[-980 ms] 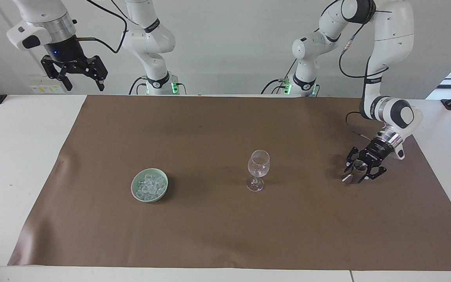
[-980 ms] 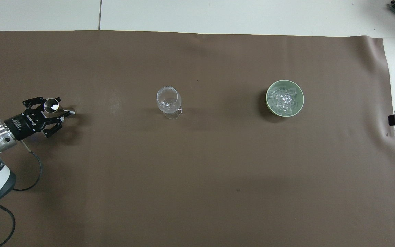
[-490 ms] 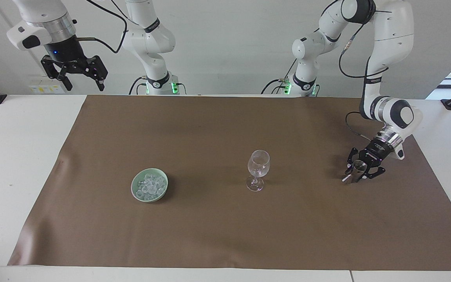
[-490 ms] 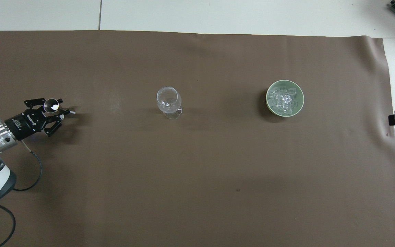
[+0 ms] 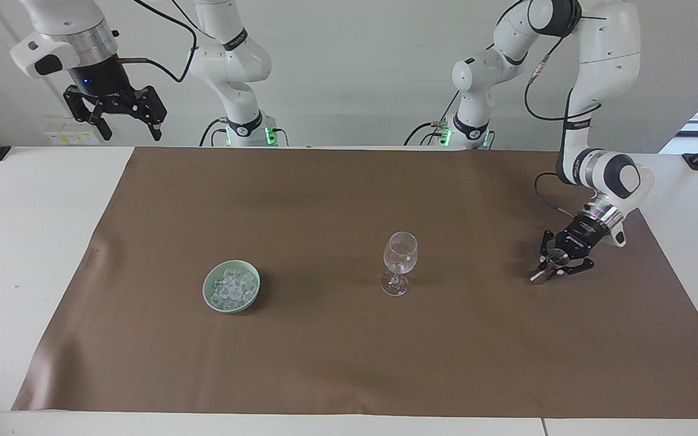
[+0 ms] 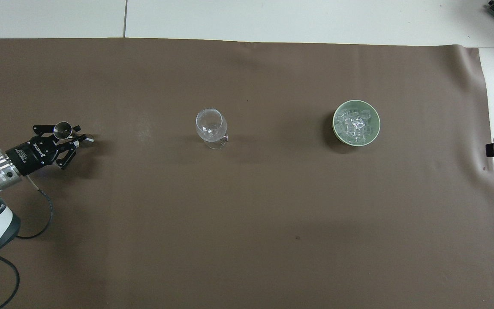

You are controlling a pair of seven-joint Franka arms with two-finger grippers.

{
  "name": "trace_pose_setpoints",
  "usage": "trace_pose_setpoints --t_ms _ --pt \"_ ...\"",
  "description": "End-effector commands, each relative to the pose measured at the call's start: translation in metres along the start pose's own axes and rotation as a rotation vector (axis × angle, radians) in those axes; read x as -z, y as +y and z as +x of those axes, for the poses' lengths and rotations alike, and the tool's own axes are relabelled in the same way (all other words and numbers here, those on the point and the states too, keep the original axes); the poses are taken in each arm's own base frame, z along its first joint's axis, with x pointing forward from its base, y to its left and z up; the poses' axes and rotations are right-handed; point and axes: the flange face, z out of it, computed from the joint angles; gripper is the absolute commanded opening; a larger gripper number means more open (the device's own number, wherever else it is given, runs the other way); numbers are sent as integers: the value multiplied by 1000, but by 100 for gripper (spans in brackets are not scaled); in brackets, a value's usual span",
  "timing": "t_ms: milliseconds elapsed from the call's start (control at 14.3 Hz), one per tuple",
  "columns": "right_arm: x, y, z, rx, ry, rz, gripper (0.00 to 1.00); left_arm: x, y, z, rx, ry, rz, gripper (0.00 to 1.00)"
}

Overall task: Pour wine and add ice with both arms
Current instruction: 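Close the left gripper around the silver jigger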

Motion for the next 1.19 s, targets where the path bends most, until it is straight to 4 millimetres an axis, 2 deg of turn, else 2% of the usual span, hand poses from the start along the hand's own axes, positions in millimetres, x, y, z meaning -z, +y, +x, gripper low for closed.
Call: trace_pose_setpoints --t_ms 0,210,490,630,1120 --pt "0 2 -2 18 -6 0 100 -1 -4 2 8 7 -21 28" --pt "0 2 -2 18 -6 0 100 -4 -4 0 5 8 -17 22" --pt "0 2 -2 18 -6 0 100 -7 -4 -1 3 7 -12 6" --pt "0 2 -2 18 -6 0 100 -6 -4 -1 3 7 -13 2" --pt "0 2 -2 18 -6 0 100 -4 -1 -4 7 -10 -11 0"
